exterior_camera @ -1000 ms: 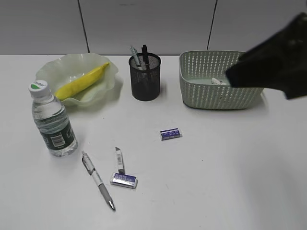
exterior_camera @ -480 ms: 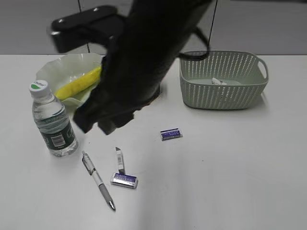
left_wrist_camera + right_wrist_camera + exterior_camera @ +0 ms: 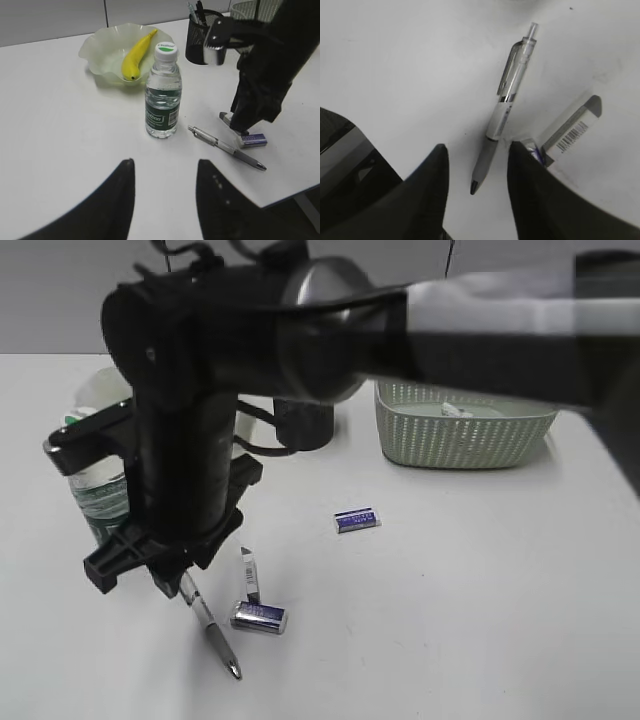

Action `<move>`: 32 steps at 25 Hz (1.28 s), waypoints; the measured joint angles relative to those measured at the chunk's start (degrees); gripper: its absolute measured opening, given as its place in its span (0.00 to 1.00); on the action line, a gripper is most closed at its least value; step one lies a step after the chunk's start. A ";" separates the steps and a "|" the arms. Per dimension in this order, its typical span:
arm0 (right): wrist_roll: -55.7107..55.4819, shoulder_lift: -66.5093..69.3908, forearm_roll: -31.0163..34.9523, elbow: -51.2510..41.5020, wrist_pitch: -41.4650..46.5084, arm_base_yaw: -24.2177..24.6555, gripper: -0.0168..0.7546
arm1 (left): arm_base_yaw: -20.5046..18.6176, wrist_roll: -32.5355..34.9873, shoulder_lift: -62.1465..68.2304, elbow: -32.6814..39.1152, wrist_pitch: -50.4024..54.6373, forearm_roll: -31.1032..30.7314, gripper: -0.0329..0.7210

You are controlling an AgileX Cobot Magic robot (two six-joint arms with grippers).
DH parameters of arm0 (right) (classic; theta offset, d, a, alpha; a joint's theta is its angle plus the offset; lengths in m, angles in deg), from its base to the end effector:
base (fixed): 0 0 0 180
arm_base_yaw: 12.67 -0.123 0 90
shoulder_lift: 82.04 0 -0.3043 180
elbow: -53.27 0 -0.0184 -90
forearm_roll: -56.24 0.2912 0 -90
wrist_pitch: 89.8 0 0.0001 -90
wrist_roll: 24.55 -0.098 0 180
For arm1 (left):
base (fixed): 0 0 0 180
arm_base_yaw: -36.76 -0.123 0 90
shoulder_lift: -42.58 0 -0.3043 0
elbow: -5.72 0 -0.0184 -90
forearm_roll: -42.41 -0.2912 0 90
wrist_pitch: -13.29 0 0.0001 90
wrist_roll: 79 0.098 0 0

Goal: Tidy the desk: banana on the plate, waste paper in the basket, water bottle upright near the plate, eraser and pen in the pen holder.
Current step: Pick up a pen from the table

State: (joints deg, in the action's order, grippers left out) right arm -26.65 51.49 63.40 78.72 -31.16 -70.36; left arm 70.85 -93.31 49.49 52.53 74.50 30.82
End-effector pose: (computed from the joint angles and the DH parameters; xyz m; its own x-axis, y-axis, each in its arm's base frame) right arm 0.2663 0.4406 0.1760 -0.6039 -0.7657 -0.2214 -0.7963 0.5915 0.1267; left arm 0.0176 0.0089 0.3068 -0.4017 0.0927 -0.9110 0.3626 0.9297 -0.0652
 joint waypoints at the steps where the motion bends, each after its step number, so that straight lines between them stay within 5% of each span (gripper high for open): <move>1: -0.61 1.07 0.00 0.40 0.24 0.00 0.44 | 0.00 0.00 0.00 0.00 0.00 0.00 0.45; 18: -1.89 10.29 1.62 0.88 -1.01 0.00 0.44 | 0.00 0.11 0.00 0.00 0.00 0.00 0.45; 24: -1.89 10.77 1.18 1.47 0.82 0.00 0.15 | 0.00 0.11 0.00 0.00 0.00 0.00 0.45; 32: -1.84 6.81 0.34 5.27 8.91 0.00 0.15 | 0.00 0.11 0.00 0.00 0.00 0.00 0.45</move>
State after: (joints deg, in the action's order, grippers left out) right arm -28.49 58.30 63.74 83.99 -22.25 -70.36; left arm 70.85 -93.20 49.49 52.53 74.50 30.82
